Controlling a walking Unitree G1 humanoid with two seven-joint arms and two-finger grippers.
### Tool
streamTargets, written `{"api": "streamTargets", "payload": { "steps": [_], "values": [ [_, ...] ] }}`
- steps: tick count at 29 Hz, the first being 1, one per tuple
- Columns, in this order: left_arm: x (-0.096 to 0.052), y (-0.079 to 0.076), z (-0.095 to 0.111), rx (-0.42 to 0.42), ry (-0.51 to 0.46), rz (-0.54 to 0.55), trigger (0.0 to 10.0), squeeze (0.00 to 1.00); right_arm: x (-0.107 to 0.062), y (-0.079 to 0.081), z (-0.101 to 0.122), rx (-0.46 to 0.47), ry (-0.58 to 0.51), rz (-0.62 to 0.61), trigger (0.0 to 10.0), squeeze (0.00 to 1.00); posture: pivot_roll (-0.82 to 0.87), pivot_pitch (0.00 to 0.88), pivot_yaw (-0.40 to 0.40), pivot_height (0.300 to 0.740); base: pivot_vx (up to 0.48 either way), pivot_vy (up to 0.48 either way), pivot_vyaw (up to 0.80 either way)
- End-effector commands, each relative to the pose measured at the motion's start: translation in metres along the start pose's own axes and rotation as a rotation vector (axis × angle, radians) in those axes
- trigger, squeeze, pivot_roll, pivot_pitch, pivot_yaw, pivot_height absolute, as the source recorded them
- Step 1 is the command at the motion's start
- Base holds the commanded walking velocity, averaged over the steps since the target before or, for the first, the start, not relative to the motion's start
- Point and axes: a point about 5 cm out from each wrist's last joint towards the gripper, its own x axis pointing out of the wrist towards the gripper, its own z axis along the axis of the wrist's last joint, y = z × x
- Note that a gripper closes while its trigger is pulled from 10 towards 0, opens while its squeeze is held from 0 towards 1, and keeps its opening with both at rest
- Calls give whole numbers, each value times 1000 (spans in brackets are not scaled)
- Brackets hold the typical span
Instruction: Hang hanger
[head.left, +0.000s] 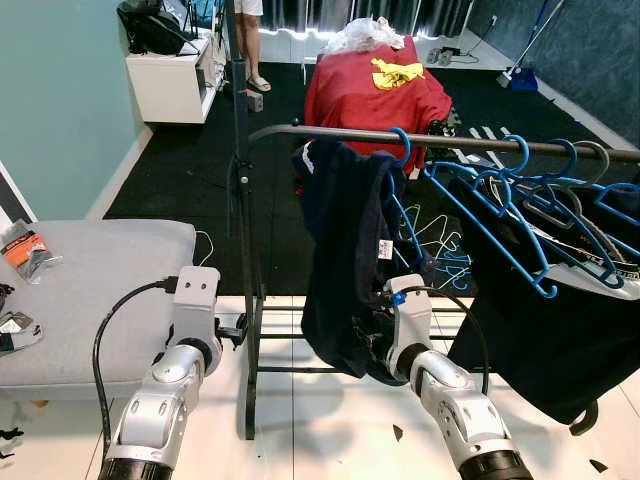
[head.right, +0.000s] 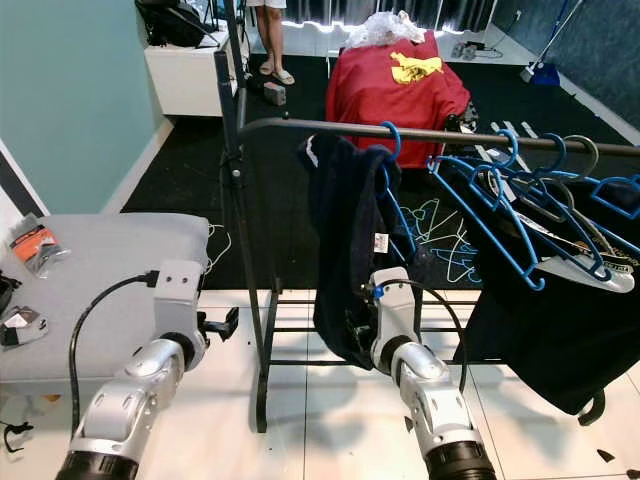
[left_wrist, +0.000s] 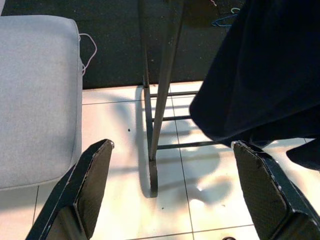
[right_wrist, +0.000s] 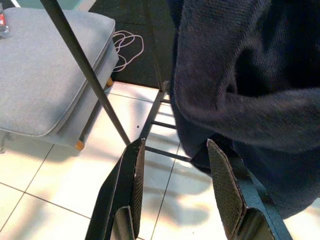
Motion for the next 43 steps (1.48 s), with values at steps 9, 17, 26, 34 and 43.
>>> {"api": "streamTargets", "payload": {
  "steps": [9,17,26,34,43],
  "values": [
    [4,1,-3,-2,36,3,10000,0,4,-1,-2,-11,44,8,10000,0,-7,125,-49,740,0,0,0],
    [4,6,0,-1,21,35,10000,0,6,0,-2,-11,55,27,10000,0,-4,128,-51,740,0,0,0],
    [4,1,0,8,21,18,10000,0,5,-1,-2,-17,57,27,10000,0,-2,132,-59,740,0,0,0],
    [5,-2,-2,1,33,14,10000,0,6,0,-2,-38,65,43,10000,0,-3,131,-66,740,0,0,0],
    [11,-2,-4,-27,55,16,10000,0,12,8,3,-47,70,79,10000,0,-8,119,-43,740,0,0,0]
  ]
}}
